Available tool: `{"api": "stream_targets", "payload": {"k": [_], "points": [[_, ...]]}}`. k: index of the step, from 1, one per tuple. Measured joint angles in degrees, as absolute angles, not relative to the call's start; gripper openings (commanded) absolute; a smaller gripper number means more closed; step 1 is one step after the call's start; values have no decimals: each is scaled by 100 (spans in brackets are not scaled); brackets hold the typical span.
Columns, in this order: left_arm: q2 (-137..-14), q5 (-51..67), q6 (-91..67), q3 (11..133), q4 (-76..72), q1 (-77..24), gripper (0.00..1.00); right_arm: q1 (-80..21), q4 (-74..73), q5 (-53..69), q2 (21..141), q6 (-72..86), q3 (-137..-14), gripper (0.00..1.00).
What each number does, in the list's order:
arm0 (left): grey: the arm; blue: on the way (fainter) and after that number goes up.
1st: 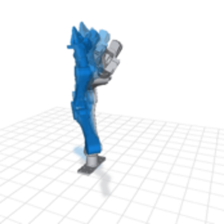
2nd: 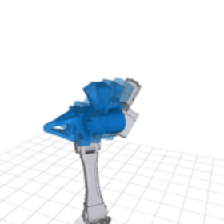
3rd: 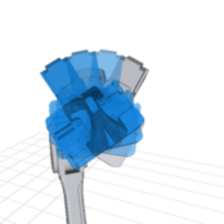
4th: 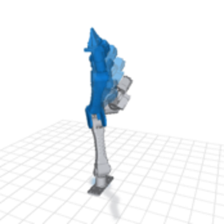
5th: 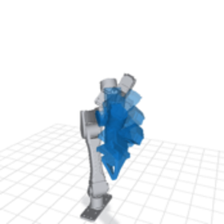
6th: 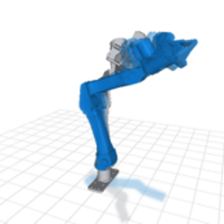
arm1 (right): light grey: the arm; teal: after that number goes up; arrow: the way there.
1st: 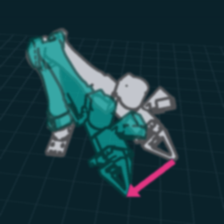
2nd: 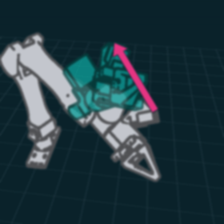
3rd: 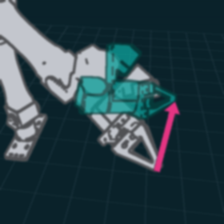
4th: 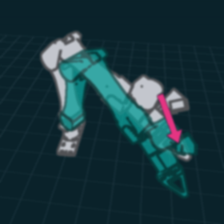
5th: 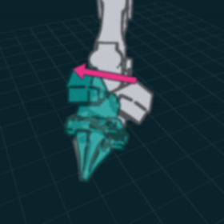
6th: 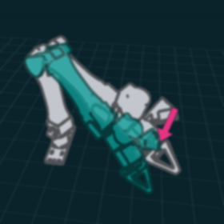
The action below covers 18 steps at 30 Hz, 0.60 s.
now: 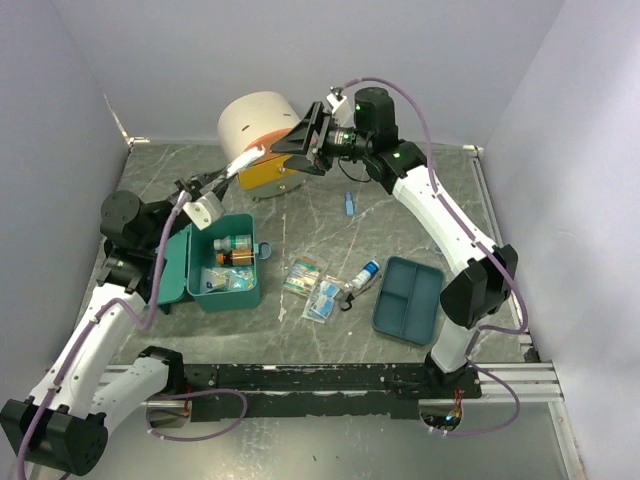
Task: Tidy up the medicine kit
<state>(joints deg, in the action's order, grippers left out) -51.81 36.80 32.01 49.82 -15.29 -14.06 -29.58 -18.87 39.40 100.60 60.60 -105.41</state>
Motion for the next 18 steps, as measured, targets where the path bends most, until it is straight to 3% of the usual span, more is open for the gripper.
{"api": "stream_targets", "payload": {"k": [9, 18], "points": [[-5229, 3948, 4320, 5212, -1717, -1406, 30, -3229, -2274, 3754, 10610, 6877, -10956, 65], [-5260, 4051, 4626, 5188, -1763, -1406, 30, -3212, -2117, 2928, 10125, 7684, -10464, 64]]}}
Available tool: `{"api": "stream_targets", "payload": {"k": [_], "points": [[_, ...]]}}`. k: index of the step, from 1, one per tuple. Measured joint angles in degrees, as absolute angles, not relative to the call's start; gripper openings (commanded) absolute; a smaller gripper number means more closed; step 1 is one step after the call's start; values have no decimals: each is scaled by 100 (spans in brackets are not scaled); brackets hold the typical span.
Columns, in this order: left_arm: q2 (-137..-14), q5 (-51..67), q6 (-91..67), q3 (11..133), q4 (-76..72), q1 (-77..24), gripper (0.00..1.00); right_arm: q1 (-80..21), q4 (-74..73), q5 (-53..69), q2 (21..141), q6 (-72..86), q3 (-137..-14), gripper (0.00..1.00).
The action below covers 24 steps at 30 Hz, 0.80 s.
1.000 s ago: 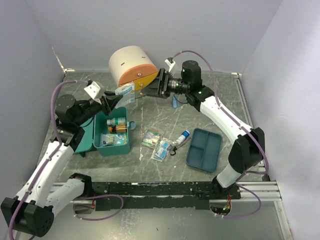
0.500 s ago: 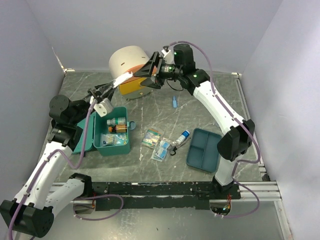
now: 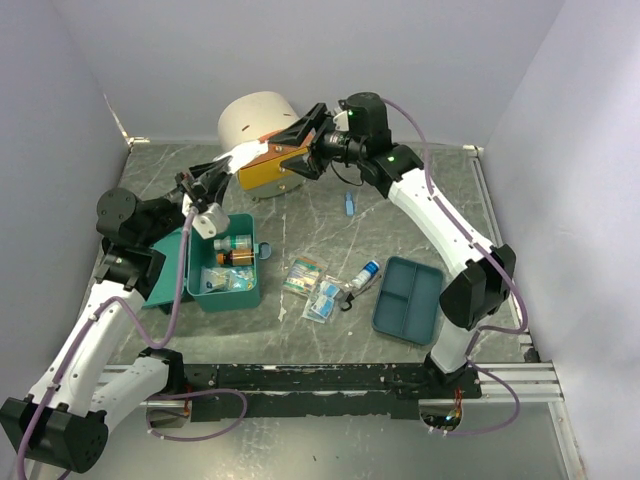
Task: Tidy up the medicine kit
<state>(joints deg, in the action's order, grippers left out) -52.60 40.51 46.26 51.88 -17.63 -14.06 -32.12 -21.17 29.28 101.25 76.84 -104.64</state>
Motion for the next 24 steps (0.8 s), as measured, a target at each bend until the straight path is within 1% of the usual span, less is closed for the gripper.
{"api": "stream_targets", "payload": {"k": [7, 10, 14, 18, 20, 22, 23, 24], "points": [[-5260, 4187, 4685, 5087, -1712, -1452, 30, -3181, -2112, 2783, 10167, 7870, -10589, 65], [-5256, 4193, 4823, 5087, -1590, -1527, 30, -3256, -2049, 2906, 10315, 7861, -10862, 62], [-5249, 4185, 5048, 5087, -1365, -1592, 30, -3404, -1900, 3157, 10398, 7863, -10910, 53], [-5251, 4167, 5170, 5087, -1326, -1610, 30, -3538, -1737, 3367, 10407, 7920, -10757, 49], [-5251, 4150, 5210, 5085, -1326, -1619, 30, -3590, -1715, 3433, 10420, 7953, -10720, 43], [-5251, 4136, 5240, 5087, -1328, -1623, 36, -3618, -1658, 3492, 10425, 7992, -10674, 30], [-5251, 4130, 5256, 5085, -1326, -1625, 42, -3625, -1629, 3522, 10427, 8016, -10650, 27], [-5251, 4119, 5266, 5085, -1326, -1625, 51, -3627, -1597, 3538, 10433, 8023, -10634, 24]]}}
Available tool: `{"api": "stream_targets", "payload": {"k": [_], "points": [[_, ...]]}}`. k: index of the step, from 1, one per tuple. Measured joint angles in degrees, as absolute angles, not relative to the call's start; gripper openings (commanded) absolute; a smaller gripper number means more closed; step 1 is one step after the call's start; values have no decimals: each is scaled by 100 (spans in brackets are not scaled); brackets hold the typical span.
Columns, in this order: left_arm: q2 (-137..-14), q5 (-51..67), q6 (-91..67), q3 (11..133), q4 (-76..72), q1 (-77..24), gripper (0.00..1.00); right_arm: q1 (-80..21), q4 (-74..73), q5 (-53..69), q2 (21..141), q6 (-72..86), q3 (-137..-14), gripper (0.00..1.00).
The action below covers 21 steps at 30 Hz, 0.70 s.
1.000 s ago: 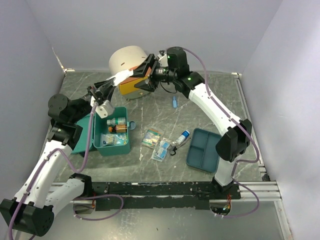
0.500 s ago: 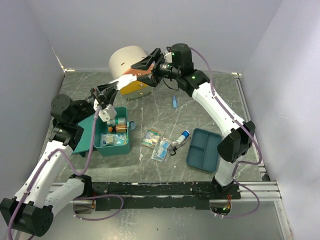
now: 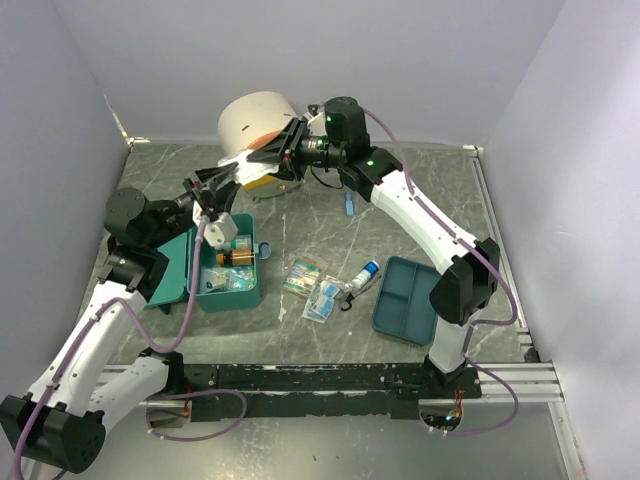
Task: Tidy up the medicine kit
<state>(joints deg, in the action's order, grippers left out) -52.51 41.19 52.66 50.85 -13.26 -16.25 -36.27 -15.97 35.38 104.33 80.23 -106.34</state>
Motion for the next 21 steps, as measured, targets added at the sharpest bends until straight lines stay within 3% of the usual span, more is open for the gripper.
{"api": "stream_targets", "payload": {"k": [2, 3, 4, 13, 21], "points": [[-5251, 4071, 5194, 5087, -1326, -1632, 68, -3623, -1555, 3542, 10468, 8025, -10632, 21], [-5251, 4034, 5113, 5087, -1321, -1636, 95, -3610, -1549, 3544, 10492, 8003, -10632, 20], [-5251, 3986, 4984, 5103, -1256, -1636, 99, -3599, -1546, 3551, 10519, 7968, -10639, 20], [-5282, 3111, 2862, 5704, -126, -1645, 98, -3308, -1579, 3361, 10871, 6740, -10875, 20], [-5349, 1173, -349, 6281, 897, -1645, 98, -3538, -1496, 3245, 10774, 4051, -10683, 22]]}}
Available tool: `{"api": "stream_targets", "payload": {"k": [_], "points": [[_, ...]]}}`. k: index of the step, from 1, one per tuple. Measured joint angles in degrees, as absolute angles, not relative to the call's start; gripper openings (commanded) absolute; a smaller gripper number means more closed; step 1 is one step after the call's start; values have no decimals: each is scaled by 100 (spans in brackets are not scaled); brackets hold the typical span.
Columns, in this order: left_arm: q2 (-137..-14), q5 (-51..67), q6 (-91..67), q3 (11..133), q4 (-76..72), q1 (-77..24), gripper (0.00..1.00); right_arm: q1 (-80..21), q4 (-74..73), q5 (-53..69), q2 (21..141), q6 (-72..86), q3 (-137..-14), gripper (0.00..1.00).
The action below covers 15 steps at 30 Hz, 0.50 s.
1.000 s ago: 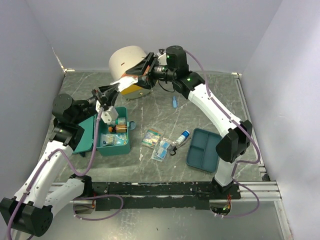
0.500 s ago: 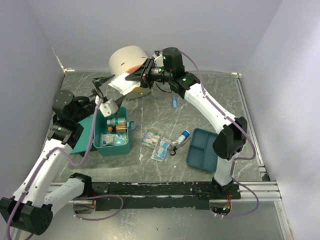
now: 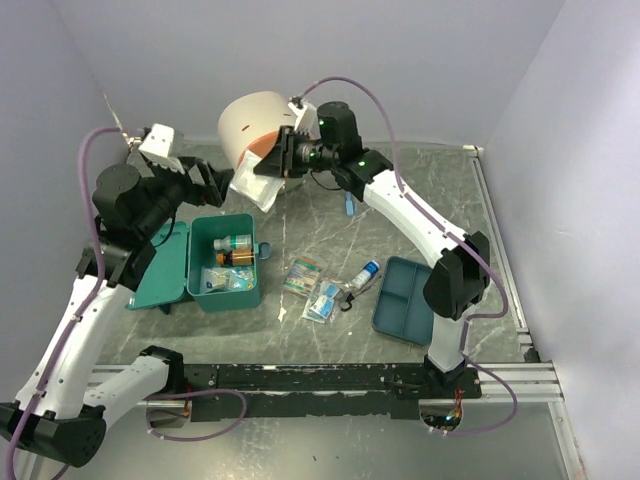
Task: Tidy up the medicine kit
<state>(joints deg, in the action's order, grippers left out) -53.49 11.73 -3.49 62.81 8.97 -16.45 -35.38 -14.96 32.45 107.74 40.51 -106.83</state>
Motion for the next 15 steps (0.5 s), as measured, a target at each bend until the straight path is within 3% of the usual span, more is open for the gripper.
{"api": "stream_targets", "payload": {"k": [7, 15], "points": [[-5422, -141, -2056, 6796, 1542, -1645, 98, -4169, -1535, 3312, 10803, 2182, -10342, 21], [-5402, -762, -2729, 7244, 1704, -1645, 98, -5048, -1494, 3415, 11415, 1037, -10381, 20]]}}
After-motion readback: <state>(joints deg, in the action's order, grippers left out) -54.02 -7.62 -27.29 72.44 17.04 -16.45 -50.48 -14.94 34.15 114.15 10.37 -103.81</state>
